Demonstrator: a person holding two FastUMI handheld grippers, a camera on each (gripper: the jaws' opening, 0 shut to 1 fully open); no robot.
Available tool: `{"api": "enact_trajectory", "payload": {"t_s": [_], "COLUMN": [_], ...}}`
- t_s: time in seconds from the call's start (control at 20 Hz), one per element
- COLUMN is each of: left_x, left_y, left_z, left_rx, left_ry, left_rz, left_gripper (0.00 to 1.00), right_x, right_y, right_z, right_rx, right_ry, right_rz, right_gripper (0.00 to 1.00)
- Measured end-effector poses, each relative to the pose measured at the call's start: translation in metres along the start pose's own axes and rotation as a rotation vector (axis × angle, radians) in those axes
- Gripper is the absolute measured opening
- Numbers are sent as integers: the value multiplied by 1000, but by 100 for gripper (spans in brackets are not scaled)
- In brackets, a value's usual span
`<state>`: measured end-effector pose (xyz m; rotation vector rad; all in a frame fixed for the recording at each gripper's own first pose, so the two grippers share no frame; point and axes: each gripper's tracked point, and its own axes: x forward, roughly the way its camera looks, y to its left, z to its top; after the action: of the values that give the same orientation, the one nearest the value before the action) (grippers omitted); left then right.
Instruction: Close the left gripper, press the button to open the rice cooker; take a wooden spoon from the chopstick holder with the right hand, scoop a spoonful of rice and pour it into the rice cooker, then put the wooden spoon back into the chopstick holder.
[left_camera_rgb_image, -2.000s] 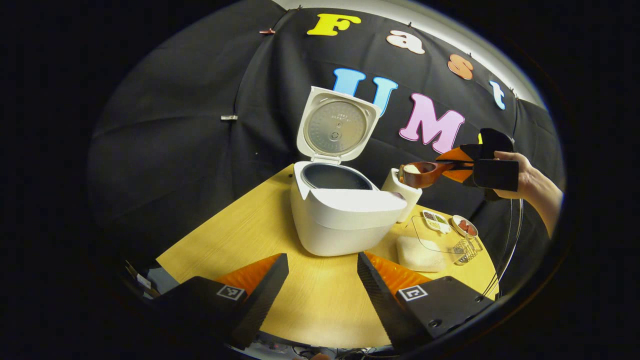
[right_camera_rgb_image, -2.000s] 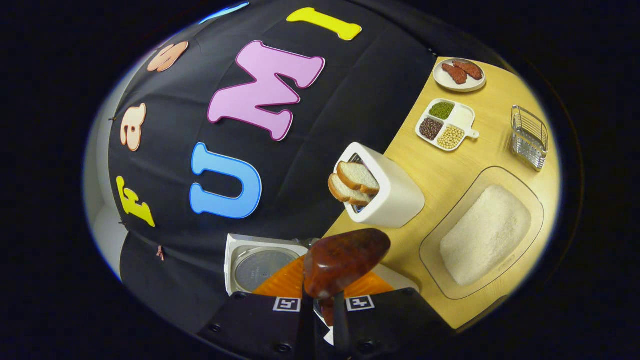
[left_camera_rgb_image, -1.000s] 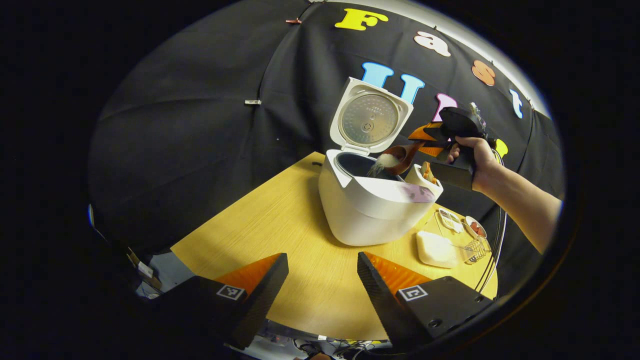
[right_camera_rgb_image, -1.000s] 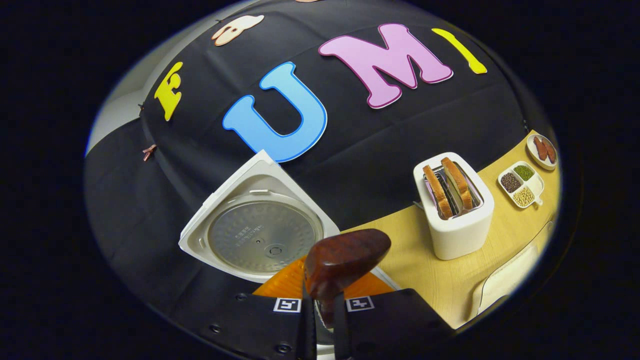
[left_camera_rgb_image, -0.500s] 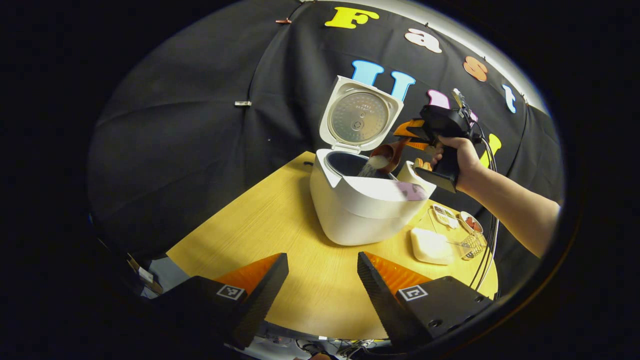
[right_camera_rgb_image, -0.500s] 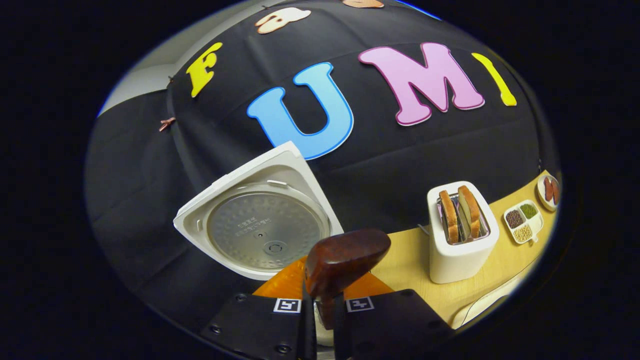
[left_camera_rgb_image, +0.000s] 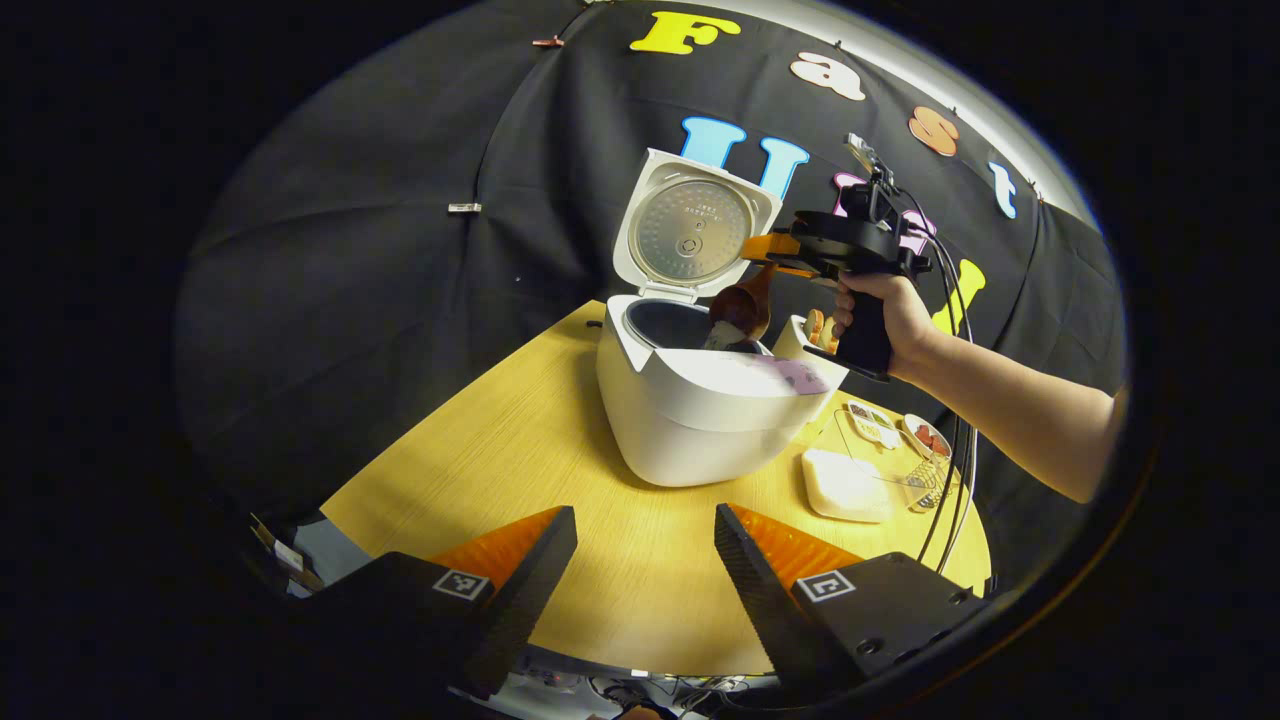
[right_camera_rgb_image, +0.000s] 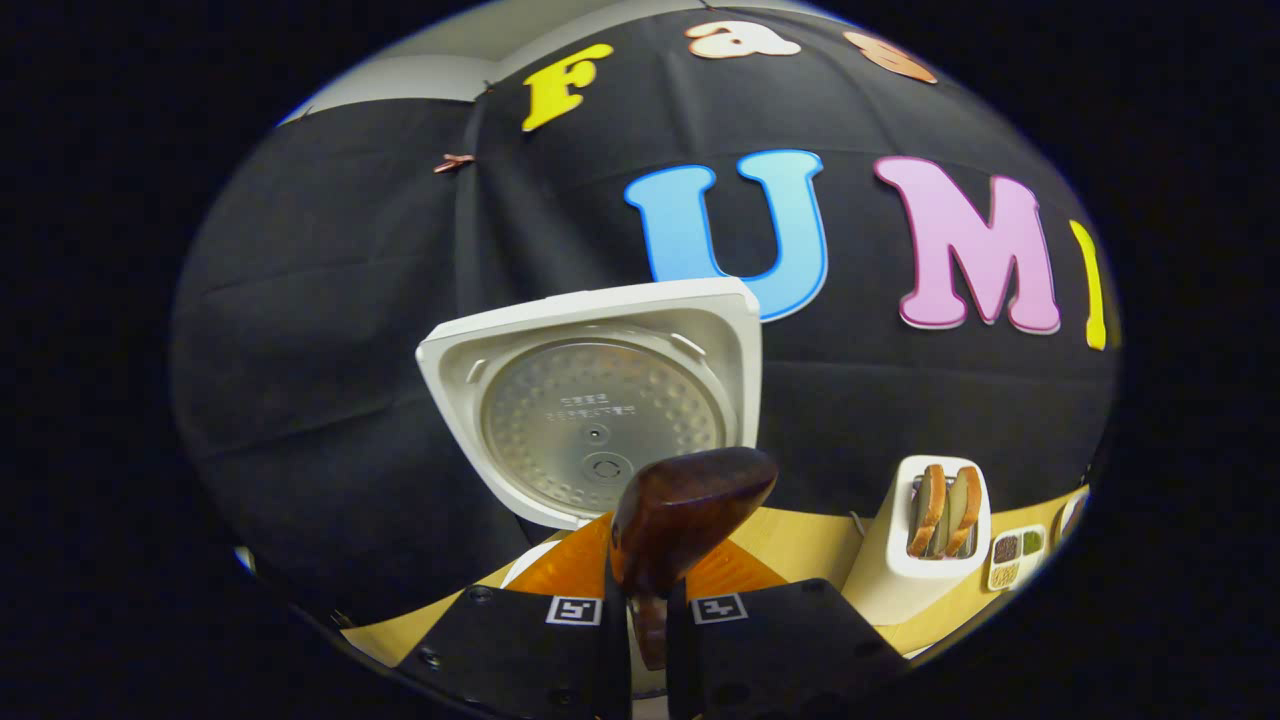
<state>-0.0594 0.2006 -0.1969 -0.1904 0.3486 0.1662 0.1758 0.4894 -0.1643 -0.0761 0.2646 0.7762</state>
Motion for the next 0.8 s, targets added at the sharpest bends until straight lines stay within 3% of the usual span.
{"api": "enact_trajectory", "payload": {"t_s": [0.15,0.2,0.35,0.8], "left_x": [0,1,1,0], "left_y": [1,0,0,-27], "left_z": [1,0,2,11], "left_rx": [-14,-15,-4,38], "left_ry": [-1,-1,-8,-51], "left_rz": [3,5,11,-5], "left_gripper": [98,98,96,96], "right_x": [-4,-4,-3,-48], "right_y": [20,27,31,-12], "right_z": [-8,-13,-20,29], "right_rx": [-158,-180,-192,75], "right_ry": [-8,3,23,-18], "right_rz": [60,79,98,17], "right_gripper": [13,17,17,18]}}
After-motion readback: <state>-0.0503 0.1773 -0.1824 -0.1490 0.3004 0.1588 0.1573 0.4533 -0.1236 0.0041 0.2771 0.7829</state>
